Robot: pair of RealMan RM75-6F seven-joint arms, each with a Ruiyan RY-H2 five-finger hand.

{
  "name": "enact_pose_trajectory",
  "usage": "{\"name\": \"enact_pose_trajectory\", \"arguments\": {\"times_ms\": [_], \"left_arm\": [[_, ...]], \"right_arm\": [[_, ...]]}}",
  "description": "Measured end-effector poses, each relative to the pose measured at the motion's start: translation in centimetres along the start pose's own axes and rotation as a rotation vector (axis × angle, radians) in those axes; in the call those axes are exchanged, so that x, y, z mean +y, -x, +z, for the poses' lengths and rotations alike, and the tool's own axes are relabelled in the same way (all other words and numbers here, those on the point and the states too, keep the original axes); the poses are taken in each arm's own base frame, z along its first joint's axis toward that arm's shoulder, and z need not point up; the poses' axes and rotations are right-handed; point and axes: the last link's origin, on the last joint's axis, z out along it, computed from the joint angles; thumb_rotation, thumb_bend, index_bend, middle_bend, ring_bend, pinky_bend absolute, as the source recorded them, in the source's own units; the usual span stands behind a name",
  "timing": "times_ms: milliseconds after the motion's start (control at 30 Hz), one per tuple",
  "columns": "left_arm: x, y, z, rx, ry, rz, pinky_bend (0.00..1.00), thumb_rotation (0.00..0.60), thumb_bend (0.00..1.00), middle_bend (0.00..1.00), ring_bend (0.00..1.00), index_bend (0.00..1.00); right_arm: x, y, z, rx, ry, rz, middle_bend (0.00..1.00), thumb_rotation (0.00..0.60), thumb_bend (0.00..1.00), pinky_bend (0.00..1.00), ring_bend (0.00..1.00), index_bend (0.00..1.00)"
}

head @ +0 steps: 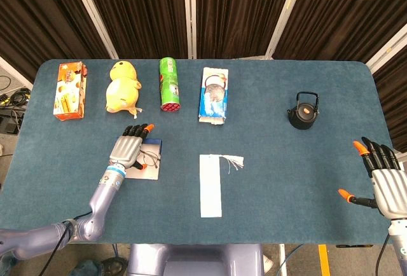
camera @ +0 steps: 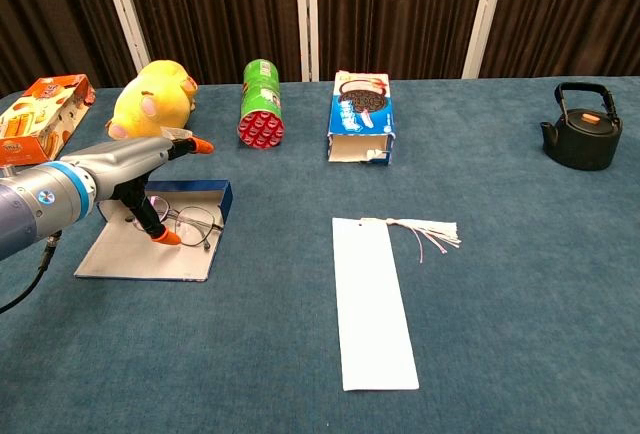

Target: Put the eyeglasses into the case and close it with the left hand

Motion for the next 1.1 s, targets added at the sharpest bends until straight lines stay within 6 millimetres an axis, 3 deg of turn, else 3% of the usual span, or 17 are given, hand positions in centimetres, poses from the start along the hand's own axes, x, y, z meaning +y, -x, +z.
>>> {"name": "enact_pose_trajectory", "arguments": {"times_ms": [500,1100], "left_arm": [[0.2,0.4,1.6,0.012,-0.019,0.063,0.00,0.600,0.13,0.00,0.00,0.00],[-2.3,-1.1,2.8,0.031,-0.063,0.049,0.00,0.600,0.13,0.00,0.00,0.00]], "right_arm": [[-0.1,0.2,0.0,-0.007,-0.005,0.000,0.00,0.600,0.00,0.00,0.00,0.00],[-0.1,0.6,0.2,-0.017,-0.001,-0.012,0.00,0.600,0.00,0.00,0.00,0.00]]}}
